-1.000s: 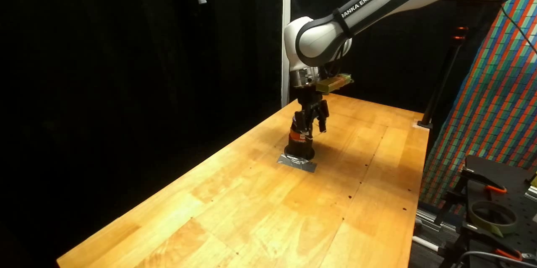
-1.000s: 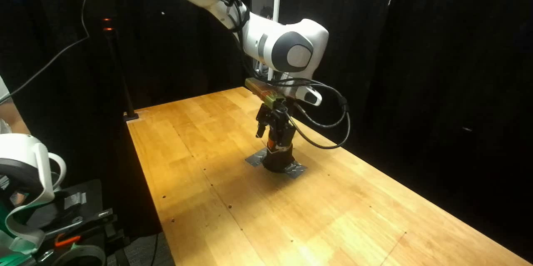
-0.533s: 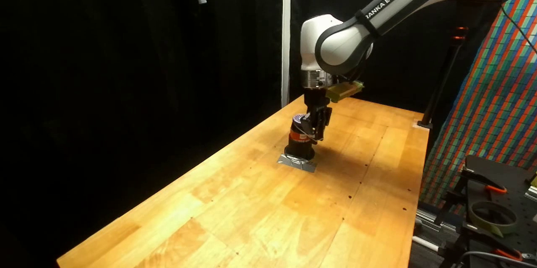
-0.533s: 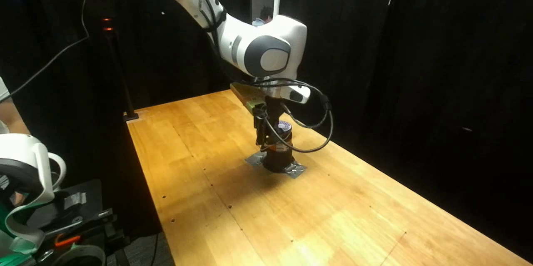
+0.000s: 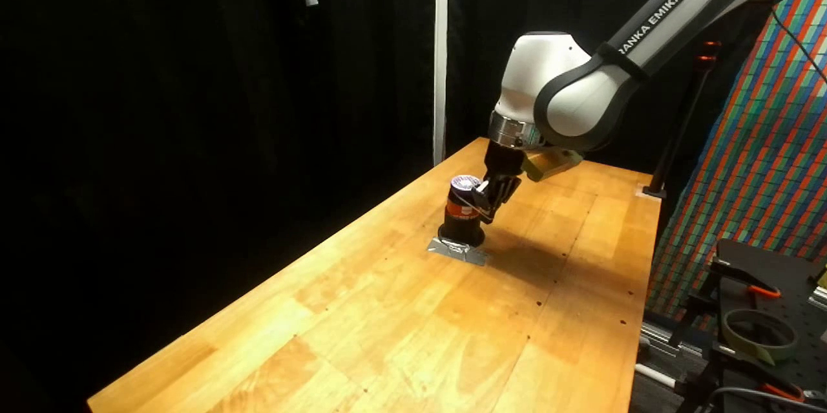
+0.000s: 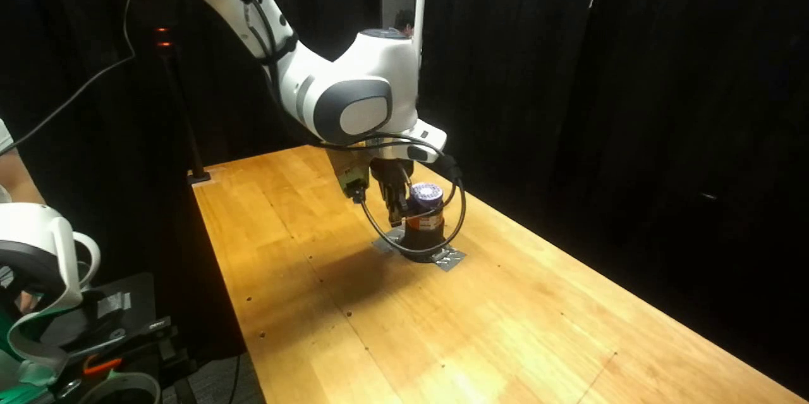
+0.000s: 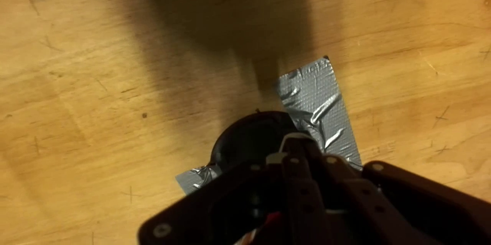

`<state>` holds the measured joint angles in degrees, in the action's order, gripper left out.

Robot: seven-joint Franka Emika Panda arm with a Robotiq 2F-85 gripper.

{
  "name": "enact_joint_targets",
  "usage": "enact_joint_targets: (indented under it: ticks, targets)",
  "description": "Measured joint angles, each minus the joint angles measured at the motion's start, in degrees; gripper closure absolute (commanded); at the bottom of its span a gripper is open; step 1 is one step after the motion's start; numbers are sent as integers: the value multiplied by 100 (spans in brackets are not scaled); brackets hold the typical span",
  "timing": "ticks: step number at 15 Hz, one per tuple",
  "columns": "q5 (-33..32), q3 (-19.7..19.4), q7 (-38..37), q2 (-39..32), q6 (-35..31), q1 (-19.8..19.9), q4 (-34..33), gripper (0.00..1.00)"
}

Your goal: Put the rubber band around the black cup.

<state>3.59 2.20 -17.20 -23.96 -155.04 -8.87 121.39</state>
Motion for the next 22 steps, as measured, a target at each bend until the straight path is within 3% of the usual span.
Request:
enact_joint_targets:
  ticks: [6,10,15,18,22]
  targets:
    - [-332,-550,-698,288,-1558,-545,925,91]
    - [-561,-1404,-1253,327,-2677,-1338,1388,91]
    - [-410,-2403,-1491,290,-3682,-2381,1797,91]
    - [-167,-2557,-1506,261,-4178,-2670,1975,92]
    - [36,-2521,-1582,184,-4916,-2764,2155,92]
